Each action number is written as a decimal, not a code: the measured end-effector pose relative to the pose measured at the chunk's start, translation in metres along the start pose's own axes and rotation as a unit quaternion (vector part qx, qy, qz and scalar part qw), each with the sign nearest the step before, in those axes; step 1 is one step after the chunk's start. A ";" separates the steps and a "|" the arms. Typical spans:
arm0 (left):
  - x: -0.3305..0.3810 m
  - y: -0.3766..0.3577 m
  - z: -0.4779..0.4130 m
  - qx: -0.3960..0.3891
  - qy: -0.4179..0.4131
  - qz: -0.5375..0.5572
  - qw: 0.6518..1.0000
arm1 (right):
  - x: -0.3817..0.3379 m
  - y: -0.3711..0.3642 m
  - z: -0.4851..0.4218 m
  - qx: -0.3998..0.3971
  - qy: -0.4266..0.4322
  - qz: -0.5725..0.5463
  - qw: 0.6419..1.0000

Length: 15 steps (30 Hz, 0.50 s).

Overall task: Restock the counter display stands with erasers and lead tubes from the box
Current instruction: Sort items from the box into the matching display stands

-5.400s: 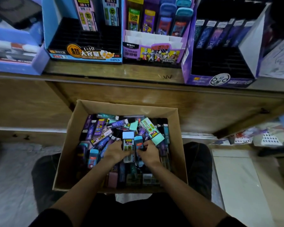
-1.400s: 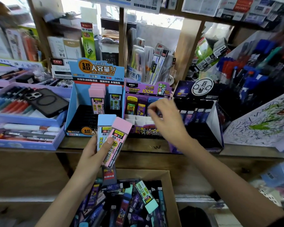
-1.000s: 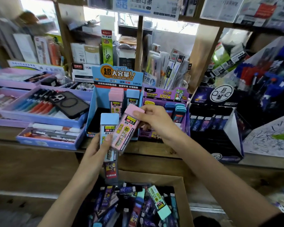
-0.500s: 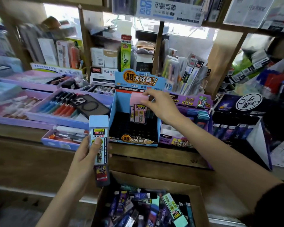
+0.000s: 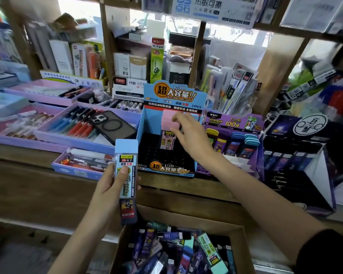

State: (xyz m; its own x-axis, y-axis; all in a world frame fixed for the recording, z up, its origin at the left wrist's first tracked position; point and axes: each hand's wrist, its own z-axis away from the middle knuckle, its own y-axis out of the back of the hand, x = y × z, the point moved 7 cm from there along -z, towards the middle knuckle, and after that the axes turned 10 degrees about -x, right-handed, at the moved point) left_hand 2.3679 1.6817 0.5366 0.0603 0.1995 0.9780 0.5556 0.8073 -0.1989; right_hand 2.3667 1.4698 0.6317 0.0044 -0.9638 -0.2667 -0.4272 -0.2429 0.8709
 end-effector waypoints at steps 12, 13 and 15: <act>0.012 -0.035 -0.008 -0.048 -0.029 -0.048 0.997 | -0.039 0.003 0.033 -0.135 -0.047 -0.254 0.957; 0.013 -0.039 -0.008 -0.054 -0.034 -0.059 0.996 | -0.040 -0.001 0.037 -0.157 -0.062 -0.278 0.946; 0.014 -0.045 -0.008 -0.053 -0.038 -0.064 0.996 | -0.036 -0.001 0.042 -0.174 -0.092 -0.336 0.921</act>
State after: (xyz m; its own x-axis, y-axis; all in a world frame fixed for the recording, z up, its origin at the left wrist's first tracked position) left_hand 2.3502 1.6439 0.5598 -0.0774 0.1447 0.9864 0.6395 0.7663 -0.0622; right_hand 2.3290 1.5096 0.6230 -0.0046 -0.5550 -0.8319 -0.0689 -0.8297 0.5539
